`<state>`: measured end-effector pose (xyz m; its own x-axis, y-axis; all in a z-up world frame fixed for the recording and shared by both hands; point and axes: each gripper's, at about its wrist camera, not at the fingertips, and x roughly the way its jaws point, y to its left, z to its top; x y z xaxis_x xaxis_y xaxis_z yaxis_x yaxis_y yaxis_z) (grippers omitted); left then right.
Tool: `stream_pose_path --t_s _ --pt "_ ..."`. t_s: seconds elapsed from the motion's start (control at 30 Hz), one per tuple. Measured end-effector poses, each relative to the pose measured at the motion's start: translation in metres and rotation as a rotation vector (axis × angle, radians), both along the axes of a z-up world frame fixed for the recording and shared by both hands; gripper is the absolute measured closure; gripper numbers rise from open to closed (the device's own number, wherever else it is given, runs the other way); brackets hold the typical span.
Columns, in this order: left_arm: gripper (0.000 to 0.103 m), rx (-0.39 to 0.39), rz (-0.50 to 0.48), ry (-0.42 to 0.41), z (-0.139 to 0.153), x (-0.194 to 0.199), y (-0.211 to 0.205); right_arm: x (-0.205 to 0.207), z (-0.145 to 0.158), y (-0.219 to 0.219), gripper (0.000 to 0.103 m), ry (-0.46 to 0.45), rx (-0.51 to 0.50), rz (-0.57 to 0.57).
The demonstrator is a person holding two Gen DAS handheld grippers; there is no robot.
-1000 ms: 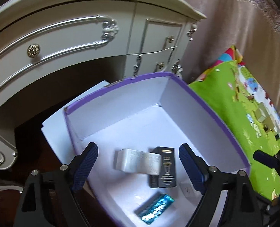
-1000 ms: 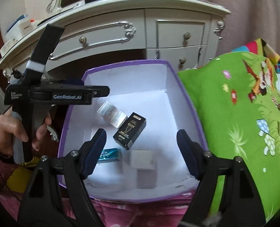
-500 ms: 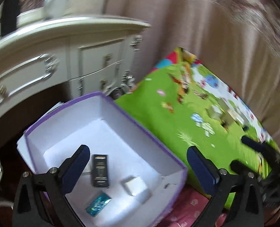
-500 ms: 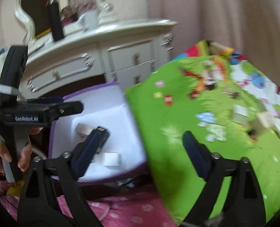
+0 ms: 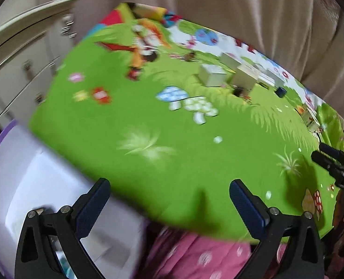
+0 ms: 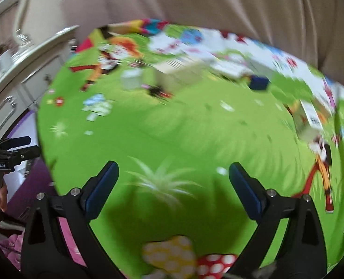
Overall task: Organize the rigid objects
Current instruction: 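Move both open tools back over the play mat, then grasp the black binder clip with the right tool while the left tool grasps the white cube box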
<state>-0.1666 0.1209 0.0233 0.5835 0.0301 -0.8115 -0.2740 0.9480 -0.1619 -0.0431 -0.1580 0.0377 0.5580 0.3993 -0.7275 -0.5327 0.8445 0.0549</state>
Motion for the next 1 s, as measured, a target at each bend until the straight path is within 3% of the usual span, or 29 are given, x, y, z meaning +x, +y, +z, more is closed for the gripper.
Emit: stream_pose_path --t_s 0.1,0.23,0.3,0.4,0.57,0.67,0.77,0.9,1.0 --pt "0.000 0.048 -0.034 0.010 -0.007 0.037 -0.014 0.013 -0.010 -0.014 0.006 0.011 -0.027 -0.046" --pt "0.000 0.058 -0.044 -0.020 -0.003 0.071 -0.024 0.030 -0.020 -0.010 0.006 0.069 0.031 -0.041" --pt "0.000 0.074 -0.018 -0.035 -0.001 0.074 -0.024 0.037 -0.024 0.009 0.006 0.083 0.037 -0.013" --pt "0.000 0.014 0.054 -0.069 -0.001 0.055 -0.010 0.050 -0.030 0.049 0.008 0.078 0.032 0.047" --pt "0.000 -0.045 0.134 -0.079 -0.004 0.004 0.017 0.086 -0.038 0.123 0.023 0.024 -0.037 0.111" --pt "0.000 -0.027 0.172 -0.070 -0.005 -0.021 0.029 0.118 -0.037 0.148 0.026 0.027 -0.044 0.068" --pt "0.000 -0.026 0.212 -0.084 -0.004 -0.039 0.043 0.135 -0.037 0.168 0.039 -0.004 -0.093 0.054" --pt "0.000 -0.030 0.230 -0.090 -0.002 -0.042 0.053 0.122 -0.035 0.159 0.071 -0.015 -0.098 0.082" --pt "0.000 -0.032 0.202 -0.078 -0.002 -0.032 0.050 0.095 -0.035 0.130 0.071 -0.041 -0.108 0.131"
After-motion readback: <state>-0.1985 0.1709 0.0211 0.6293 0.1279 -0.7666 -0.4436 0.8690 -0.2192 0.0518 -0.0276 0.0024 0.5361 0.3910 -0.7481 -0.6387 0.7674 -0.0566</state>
